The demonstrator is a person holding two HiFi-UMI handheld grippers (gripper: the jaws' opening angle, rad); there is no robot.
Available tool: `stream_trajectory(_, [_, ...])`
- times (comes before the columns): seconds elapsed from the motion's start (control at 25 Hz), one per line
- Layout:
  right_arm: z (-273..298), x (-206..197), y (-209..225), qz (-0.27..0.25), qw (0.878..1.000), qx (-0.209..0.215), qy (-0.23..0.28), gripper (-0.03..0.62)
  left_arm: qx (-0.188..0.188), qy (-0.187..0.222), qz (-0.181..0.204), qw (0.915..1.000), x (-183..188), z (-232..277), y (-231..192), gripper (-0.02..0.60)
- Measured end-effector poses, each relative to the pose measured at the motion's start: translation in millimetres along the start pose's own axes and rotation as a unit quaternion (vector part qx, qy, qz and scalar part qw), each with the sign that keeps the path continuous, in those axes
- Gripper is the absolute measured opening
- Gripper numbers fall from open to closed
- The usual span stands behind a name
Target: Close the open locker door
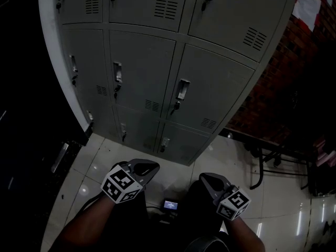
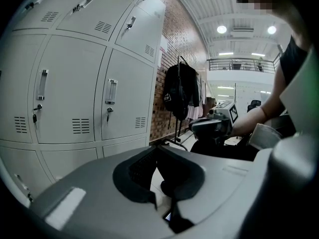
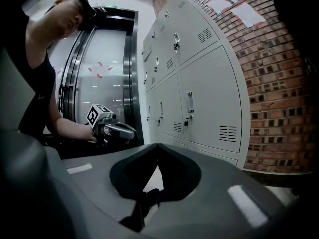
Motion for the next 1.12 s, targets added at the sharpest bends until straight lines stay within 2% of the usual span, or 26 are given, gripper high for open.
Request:
stream_trajectory(0.16, [-0.9, -1.7, 1.0, -0.006, 1.000, -0.005, -0.007, 0.002, 0.001, -0.001, 0.000, 1.0000, 0.0, -0.3, 0.0, 0.012])
stream_trajectory(0.6, [0.8, 2.2, -0.4, 0.008, 1.000, 0.001, 0.014, 0.002, 0.002, -0.002, 0.001, 1.0000, -0.2, -0.7, -0.2, 0.012])
stream_trajectory(1.12, [-0.2, -0.3, 1.8, 0.007, 1.000, -0.003, 0.006, 0.002, 0.002, -0.003, 0.002, 1.0000, -0.8, -0.1, -0.4, 0.012])
Point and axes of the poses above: the fingertips, and each gripper's own axes: z forward along the fingers, y to its right, x out of its top, the point moved 9 cm from there along -z, backward along the fingers, and after that the axes turned 8 degrees about x, right-handed, at the moved point
